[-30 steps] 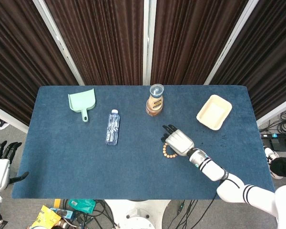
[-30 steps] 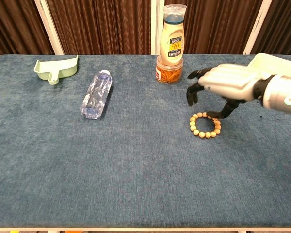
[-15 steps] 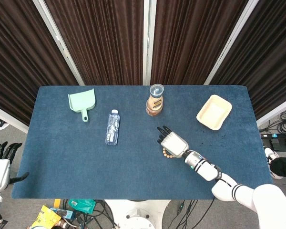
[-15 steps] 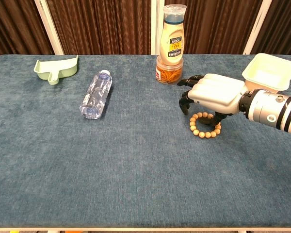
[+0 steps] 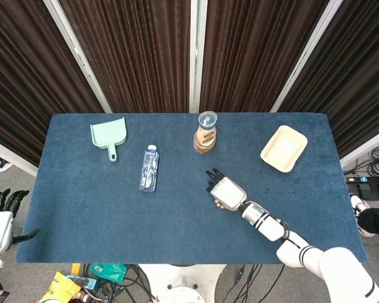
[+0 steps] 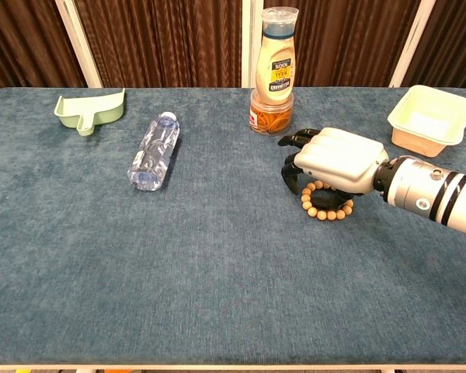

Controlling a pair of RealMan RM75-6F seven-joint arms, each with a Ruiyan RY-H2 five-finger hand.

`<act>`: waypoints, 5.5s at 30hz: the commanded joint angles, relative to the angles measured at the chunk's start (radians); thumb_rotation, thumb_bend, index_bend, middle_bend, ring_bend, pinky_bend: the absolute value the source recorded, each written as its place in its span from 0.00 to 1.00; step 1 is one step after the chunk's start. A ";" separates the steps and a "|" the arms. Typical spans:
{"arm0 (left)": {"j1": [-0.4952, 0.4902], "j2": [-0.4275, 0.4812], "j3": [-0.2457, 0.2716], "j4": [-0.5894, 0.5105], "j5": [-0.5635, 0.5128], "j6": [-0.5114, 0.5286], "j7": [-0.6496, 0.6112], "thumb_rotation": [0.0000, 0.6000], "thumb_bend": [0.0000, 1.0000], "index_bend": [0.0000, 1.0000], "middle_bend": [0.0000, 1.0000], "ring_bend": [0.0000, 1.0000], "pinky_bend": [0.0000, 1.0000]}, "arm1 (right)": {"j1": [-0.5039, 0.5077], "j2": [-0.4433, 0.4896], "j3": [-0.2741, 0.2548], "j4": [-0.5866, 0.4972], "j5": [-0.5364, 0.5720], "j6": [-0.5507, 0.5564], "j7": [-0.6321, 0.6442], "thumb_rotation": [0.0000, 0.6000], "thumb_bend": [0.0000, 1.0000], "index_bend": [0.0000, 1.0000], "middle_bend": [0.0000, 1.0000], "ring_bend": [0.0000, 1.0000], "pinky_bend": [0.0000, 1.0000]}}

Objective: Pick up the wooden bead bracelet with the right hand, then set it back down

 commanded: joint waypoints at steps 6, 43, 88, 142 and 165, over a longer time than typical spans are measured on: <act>0.003 -0.007 0.001 0.017 0.001 -0.001 -0.019 1.00 0.00 0.14 0.13 0.00 0.00 | -0.013 -0.036 -0.018 0.063 -0.006 0.044 0.010 1.00 0.29 0.55 0.38 0.09 0.13; -0.023 0.025 0.003 -0.009 0.051 -0.005 -0.036 1.00 0.00 0.15 0.13 0.00 0.00 | -0.175 0.259 0.214 -0.355 0.256 0.211 0.845 1.00 0.66 0.66 0.48 0.19 0.13; -0.060 0.013 0.028 0.008 0.077 -0.056 -0.078 1.00 0.00 0.15 0.13 0.00 0.00 | 0.021 0.678 -0.165 -0.637 -0.100 -0.091 2.139 0.62 0.97 0.72 0.56 0.26 0.00; -0.081 0.005 0.031 -0.015 0.061 -0.082 -0.058 1.00 0.00 0.15 0.13 0.00 0.00 | -0.082 0.369 0.009 -0.587 0.135 0.061 1.746 0.54 0.41 0.76 0.77 0.48 0.03; -0.083 0.004 0.031 -0.018 0.050 -0.088 -0.050 1.00 0.00 0.15 0.13 0.00 0.00 | -0.079 0.357 0.043 -0.580 0.133 0.049 1.750 0.54 0.91 0.62 0.71 0.40 0.04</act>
